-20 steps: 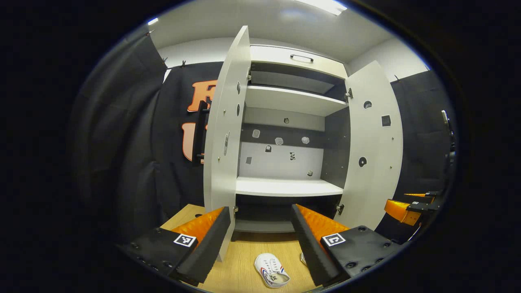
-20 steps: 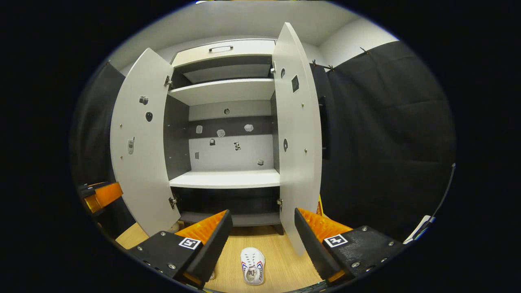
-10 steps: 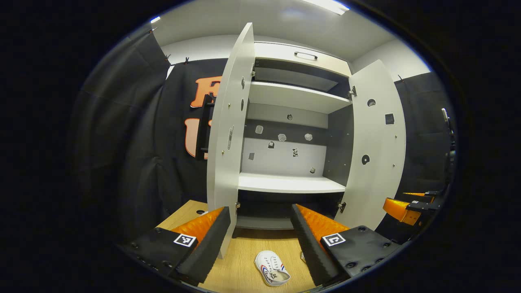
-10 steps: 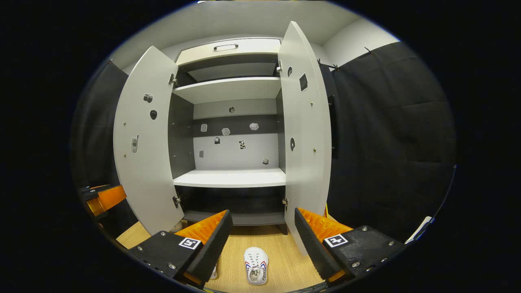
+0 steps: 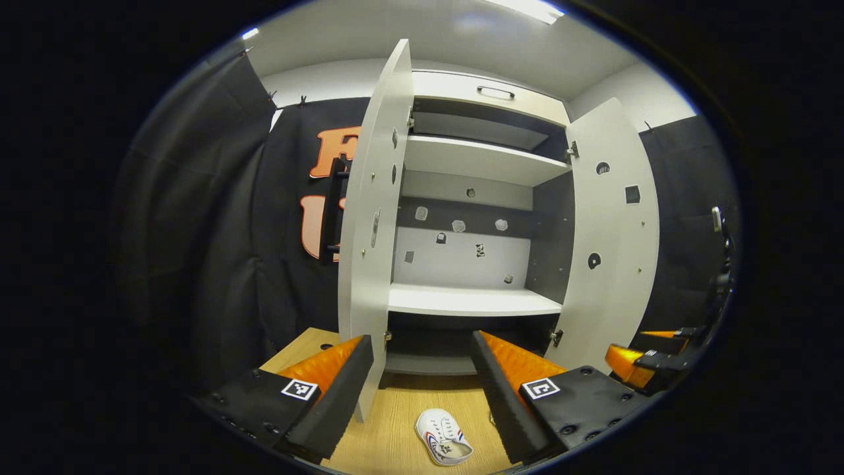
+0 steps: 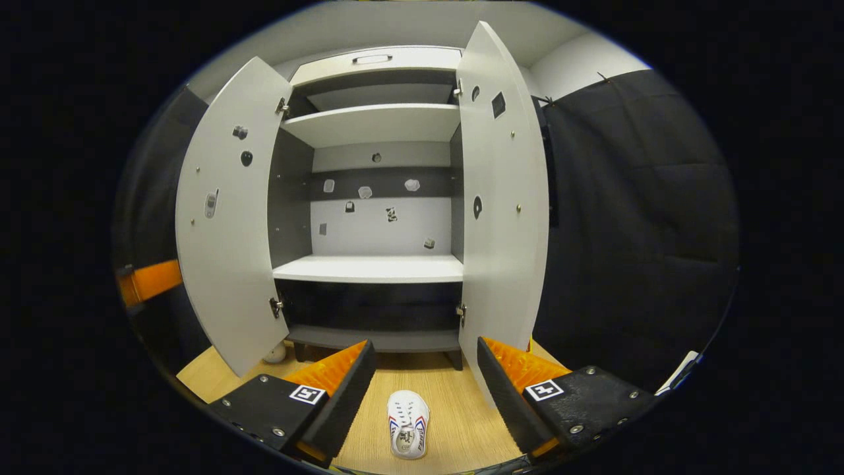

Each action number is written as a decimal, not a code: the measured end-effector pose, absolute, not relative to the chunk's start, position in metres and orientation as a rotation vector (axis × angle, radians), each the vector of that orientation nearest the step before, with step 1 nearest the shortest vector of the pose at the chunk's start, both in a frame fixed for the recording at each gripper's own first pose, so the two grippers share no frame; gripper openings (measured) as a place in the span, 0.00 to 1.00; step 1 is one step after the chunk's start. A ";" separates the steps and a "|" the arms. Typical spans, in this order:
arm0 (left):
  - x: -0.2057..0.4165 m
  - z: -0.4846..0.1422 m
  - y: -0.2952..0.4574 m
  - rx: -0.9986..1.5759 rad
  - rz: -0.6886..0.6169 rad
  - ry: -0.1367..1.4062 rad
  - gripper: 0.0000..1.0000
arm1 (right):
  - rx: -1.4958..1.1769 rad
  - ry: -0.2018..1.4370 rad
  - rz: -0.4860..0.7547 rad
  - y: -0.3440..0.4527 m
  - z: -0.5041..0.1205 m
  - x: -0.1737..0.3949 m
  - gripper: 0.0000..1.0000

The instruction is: Grab one shoe with the right hand and put it into the shoe cabinet, grab the other shoe with the left hand and put it into the shoe cabinet; then close the right door with the right hand and the left door with the left hand.

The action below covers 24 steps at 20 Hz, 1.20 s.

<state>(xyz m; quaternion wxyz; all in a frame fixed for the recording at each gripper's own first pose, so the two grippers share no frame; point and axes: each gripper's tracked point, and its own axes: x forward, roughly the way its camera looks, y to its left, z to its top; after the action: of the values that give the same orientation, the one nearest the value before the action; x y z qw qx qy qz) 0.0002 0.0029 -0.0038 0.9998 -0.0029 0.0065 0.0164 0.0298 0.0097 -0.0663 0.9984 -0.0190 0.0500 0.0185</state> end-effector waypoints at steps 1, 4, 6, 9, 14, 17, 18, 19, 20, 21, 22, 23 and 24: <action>0.000 -0.004 0.003 -0.006 0.032 0.013 0.97 | -0.031 0.128 0.040 0.010 -0.082 0.033 0.94; 0.001 -0.004 0.003 -0.006 0.035 0.013 0.97 | -0.039 0.216 0.038 0.009 -0.137 0.045 0.95; 0.000 -0.004 0.004 0.000 0.038 0.016 0.97 | -0.031 0.273 0.041 0.010 -0.171 0.053 0.95; 0.001 -0.005 0.005 0.009 0.048 0.019 0.97 | -0.024 0.369 0.021 0.006 -0.223 0.064 0.95; 0.001 -0.007 0.007 0.012 0.055 0.028 0.99 | -0.074 0.495 0.020 0.000 -0.298 0.081 0.95; 0.001 -0.009 0.007 0.007 0.060 0.031 0.97 | -0.101 0.561 0.017 -0.003 -0.331 0.087 0.93; 0.002 -0.010 0.008 0.009 0.061 0.034 0.97 | -0.102 0.588 0.010 -0.004 -0.340 0.087 0.92; 0.002 -0.012 0.008 0.011 0.063 0.041 0.97 | -0.102 0.614 0.008 -0.003 -0.347 0.087 0.89; 0.002 -0.012 0.008 0.013 0.063 0.046 0.97 | -0.104 0.639 0.005 -0.003 -0.354 0.088 0.88; 0.002 -0.012 0.007 0.013 0.060 0.047 0.97 | -0.103 0.650 -0.001 -0.004 -0.359 0.091 0.83; 0.001 -0.012 0.007 0.009 0.057 0.046 0.97 | -0.094 0.660 -0.005 -0.002 -0.362 0.094 0.80; 0.001 -0.012 0.007 0.005 0.054 0.047 0.97 | -0.083 0.678 -0.008 -0.002 -0.367 0.095 0.71; 0.002 -0.012 0.007 0.002 0.055 0.046 0.97 | -0.071 0.696 -0.010 -0.001 -0.372 0.096 0.67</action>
<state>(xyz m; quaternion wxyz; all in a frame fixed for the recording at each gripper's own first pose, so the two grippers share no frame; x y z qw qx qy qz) 0.0015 0.0074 -0.0119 0.9994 0.0008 0.0232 0.0272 0.0960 -0.0014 -0.3715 0.9394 -0.0346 0.3411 -0.0048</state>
